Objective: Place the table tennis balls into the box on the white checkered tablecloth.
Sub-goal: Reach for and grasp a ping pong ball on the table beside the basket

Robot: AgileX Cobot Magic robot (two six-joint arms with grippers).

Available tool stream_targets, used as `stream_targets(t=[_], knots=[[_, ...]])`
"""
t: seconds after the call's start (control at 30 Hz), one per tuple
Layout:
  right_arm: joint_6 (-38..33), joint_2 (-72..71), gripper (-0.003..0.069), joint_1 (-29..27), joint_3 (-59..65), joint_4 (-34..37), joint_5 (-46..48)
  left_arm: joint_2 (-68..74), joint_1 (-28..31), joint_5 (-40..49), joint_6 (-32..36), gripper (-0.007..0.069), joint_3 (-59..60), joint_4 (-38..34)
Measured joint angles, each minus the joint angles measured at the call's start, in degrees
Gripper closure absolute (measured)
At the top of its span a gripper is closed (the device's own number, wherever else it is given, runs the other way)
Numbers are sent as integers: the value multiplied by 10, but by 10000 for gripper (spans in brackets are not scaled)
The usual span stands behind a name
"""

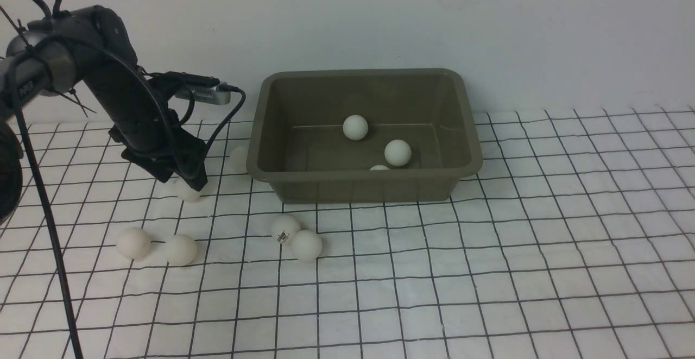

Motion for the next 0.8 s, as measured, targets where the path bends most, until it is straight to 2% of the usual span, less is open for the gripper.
stream_targets(t=[0.27, 0.47, 0.8], knots=[[0, 0, 676, 0, 0, 0, 0, 9, 0, -36, 0, 146, 0, -4], [0, 0, 676, 0, 0, 0, 0, 10, 0, -42, 0, 272, 0, -4], [0, 0, 676, 0, 0, 0, 0, 2, 0, -8, -37, 272, -29, 23]])
